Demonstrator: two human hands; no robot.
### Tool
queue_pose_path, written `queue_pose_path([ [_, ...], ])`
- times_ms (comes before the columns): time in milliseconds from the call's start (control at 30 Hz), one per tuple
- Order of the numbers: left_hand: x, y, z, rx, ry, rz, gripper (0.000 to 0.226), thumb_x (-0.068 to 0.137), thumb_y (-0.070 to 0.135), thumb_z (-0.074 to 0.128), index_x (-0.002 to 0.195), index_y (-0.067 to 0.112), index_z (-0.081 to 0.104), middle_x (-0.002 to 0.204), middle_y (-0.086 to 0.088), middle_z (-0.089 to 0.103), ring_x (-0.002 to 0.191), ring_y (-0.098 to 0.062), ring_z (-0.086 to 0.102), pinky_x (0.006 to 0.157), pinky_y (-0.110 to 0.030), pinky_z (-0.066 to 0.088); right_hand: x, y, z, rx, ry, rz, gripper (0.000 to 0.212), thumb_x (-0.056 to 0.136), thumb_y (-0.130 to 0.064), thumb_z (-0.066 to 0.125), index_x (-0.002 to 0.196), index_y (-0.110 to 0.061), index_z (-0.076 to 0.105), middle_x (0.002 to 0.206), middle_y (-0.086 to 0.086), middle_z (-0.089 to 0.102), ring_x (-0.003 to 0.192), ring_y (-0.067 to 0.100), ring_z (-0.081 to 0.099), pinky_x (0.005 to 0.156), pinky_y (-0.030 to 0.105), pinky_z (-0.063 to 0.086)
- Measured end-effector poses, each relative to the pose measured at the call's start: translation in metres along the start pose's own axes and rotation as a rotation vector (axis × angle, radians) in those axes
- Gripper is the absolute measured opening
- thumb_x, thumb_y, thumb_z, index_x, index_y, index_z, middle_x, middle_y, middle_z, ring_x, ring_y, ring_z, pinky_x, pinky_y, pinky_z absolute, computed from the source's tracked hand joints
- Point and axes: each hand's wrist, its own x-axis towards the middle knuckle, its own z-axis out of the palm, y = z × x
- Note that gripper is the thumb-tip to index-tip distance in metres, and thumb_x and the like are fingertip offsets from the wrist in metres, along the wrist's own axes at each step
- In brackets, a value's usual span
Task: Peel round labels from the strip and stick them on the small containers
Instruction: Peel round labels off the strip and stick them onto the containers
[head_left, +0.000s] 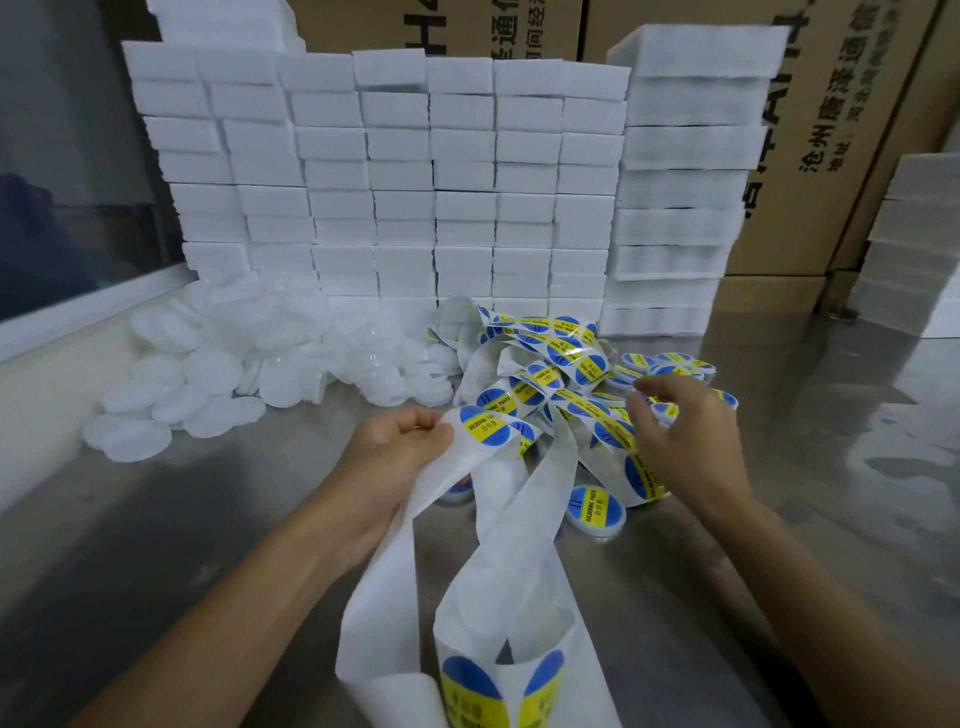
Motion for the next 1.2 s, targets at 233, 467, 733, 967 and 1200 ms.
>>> queue_pose_path([
  [233,-0.009,-0.006,0.021,-0.075,0.104,0.144,0.004,0.088,0.009,0.067,0.088,0.012,0.070,0.089,-0.015,0.074,0.077,-0.025,0.066,0.078,-0.043,0.053,-0.031,-0.069,0.008,0.221,-0.102,-0.463,0.008,0.087,-0.019,0.071,0.088,-0.012,0.072,0.080,-0.004,0.065,0.075,0.013,0.058,0.068,0.029,0.048],
  [467,-0.011,-0.006,0.022,-0.116,0.007,0.189,0.011,0.084,0.007,0.069,0.095,0.008,0.071,0.089,-0.012,0.076,0.080,-0.022,0.073,0.079,-0.035,0.058,-0.035,-0.073,0.005,0.236,-0.233,-0.529,0.020,0.085,-0.032,0.075,0.087,-0.012,0.075,0.080,-0.004,0.067,0.066,0.010,0.060,0.059,0.031,0.050],
  [733,-0.013,-0.004,0.022,-0.079,-0.094,0.233,0.013,0.082,0.003,0.068,0.088,0.012,0.076,0.089,-0.015,0.075,0.078,-0.023,0.071,0.070,-0.027,0.059,-0.040,-0.077,0.007,0.262,-0.267,-0.566,0.012,0.088,-0.024,0.070,0.092,-0.014,0.076,0.081,-0.004,0.067,0.065,0.003,0.059,0.057,0.027,0.049],
  [967,-0.013,-0.002,0.019,-0.005,-0.067,0.222,0.020,0.085,-0.004,0.066,0.088,0.014,0.075,0.088,-0.009,0.076,0.077,-0.018,0.071,0.072,-0.030,0.059,-0.036,-0.075,0.006,0.297,-0.260,-0.511,0.006,0.086,-0.009,0.069,0.085,-0.012,0.074,0.072,-0.005,0.066,0.062,0.010,0.058,0.056,0.030,0.050],
  [1200,-0.004,0.001,0.002,-0.117,0.023,0.146,0.020,0.083,-0.004,0.067,0.097,0.010,0.072,0.094,-0.009,0.076,0.081,-0.021,0.072,0.071,-0.030,0.060,-0.027,-0.077,0.001,0.742,-0.287,0.201,0.008,0.085,-0.006,0.071,0.077,-0.008,0.073,0.057,0.005,0.062,0.050,0.012,0.053,0.052,0.025,0.046],
])
